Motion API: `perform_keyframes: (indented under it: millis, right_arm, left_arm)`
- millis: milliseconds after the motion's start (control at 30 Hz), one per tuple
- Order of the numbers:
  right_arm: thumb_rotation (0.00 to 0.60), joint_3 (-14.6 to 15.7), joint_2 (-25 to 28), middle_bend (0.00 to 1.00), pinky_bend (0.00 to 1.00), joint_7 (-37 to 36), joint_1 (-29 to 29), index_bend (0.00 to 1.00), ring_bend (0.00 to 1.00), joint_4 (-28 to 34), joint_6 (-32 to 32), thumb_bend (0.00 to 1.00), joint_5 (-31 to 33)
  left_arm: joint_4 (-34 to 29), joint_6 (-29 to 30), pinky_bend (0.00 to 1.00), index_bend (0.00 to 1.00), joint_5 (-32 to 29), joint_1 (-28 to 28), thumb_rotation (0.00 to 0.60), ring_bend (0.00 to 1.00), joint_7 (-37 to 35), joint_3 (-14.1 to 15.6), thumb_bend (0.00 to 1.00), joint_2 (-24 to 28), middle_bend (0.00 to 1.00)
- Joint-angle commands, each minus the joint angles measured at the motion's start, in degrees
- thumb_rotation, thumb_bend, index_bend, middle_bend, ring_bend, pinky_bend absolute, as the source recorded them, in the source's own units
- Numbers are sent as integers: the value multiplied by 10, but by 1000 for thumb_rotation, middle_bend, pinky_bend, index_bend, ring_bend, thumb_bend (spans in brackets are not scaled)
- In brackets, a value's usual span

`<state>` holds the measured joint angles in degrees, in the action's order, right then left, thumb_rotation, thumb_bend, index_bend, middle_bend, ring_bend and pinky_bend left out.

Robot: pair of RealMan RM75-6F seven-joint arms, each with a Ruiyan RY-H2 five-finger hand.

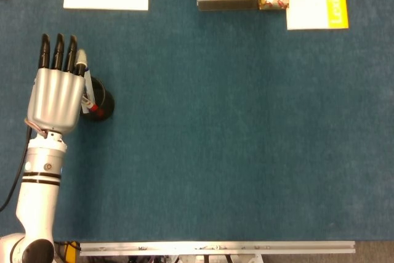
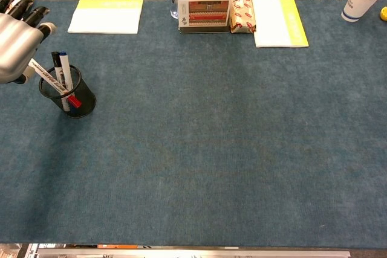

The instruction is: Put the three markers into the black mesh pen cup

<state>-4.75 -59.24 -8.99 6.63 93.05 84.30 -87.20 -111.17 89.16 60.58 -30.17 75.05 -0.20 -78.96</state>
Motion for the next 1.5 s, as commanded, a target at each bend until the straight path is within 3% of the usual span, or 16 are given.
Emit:
perform_keyframes:
  millis: [33, 233, 433, 533, 733, 933, 1133, 1367, 1500]
  right_arm:
    - [600, 0, 0, 188, 384, 0, 0, 133, 109, 0, 0, 0, -1]
    - [600, 1, 0, 187, 384, 2, 0, 133, 109, 1, 0, 0, -1]
    - [600, 2, 0, 188, 384, 5, -1, 133, 109, 3, 2, 0, -2]
    - [600, 4, 0, 188, 384, 8, -1, 133, 109, 4, 2, 0, -5]
    - [600, 6, 2, 188, 384, 15, -5, 133, 109, 8, 9, 0, -10]
    - [600, 10, 2, 188, 384, 35, -10, 133, 109, 15, 17, 0, -15]
    - [600, 14, -4, 188, 384, 65, -14, 133, 109, 20, 17, 0, -15]
    - [600, 14, -8, 188, 384, 75, -13, 133, 109, 19, 4, 0, 0]
    - [600, 14, -7, 188, 384, 73, -13, 133, 109, 20, 3, 0, -2]
  left_arm:
    - [-6, 9, 71, 126, 13, 6, 600, 0, -11, 0, 291, 3, 60]
    - [-42, 41, 72, 160, 64, 32, 600, 0, -60, 5, 291, 18, 70]
    - [-78, 44, 76, 225, 133, 69, 600, 0, -159, 43, 291, 57, 72]
    - [-74, 26, 77, 241, 175, 88, 600, 0, -246, 71, 291, 88, 77]
    - [-39, 23, 95, 265, 234, 119, 600, 9, -339, 98, 291, 120, 127]
    - [-1, 68, 140, 299, 265, 165, 600, 61, -457, 93, 291, 131, 200]
    - [87, 97, 155, 321, 283, 201, 600, 81, -598, 79, 291, 130, 228]
    - [106, 54, 161, 331, 231, 201, 600, 89, -672, 45, 291, 144, 238]
    - [114, 40, 163, 336, 210, 206, 600, 89, -675, 30, 291, 138, 235]
